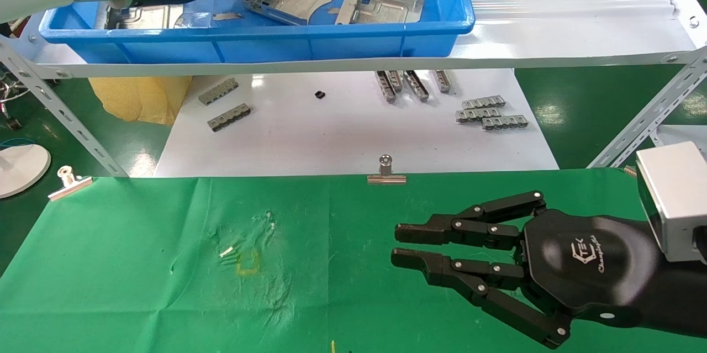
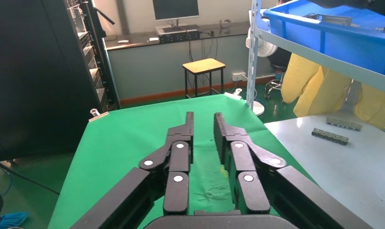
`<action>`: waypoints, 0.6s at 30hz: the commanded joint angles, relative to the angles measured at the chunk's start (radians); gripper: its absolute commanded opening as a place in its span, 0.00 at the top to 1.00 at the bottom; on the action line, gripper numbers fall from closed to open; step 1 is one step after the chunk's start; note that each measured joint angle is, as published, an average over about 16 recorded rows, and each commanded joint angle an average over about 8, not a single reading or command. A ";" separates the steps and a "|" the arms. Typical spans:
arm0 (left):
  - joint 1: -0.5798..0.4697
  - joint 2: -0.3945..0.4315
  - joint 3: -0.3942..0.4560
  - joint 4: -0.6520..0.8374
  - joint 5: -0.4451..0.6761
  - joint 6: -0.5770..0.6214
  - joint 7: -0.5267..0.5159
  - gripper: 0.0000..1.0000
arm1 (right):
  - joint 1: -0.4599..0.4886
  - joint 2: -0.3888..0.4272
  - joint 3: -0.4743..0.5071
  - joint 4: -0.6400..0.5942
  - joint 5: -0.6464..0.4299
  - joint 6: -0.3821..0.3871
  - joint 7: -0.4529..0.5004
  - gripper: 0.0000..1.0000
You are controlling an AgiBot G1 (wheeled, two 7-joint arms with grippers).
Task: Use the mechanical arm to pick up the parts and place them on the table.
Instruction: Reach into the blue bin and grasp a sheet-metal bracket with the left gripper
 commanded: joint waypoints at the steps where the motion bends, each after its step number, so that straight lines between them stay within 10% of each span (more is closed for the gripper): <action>1: -0.007 0.008 0.008 0.014 0.011 -0.006 -0.010 1.00 | 0.000 0.000 0.000 0.000 0.000 0.000 0.000 0.00; 18: -0.008 0.024 0.022 0.019 0.031 -0.031 -0.014 1.00 | 0.000 0.000 0.000 0.000 0.000 0.000 0.000 0.00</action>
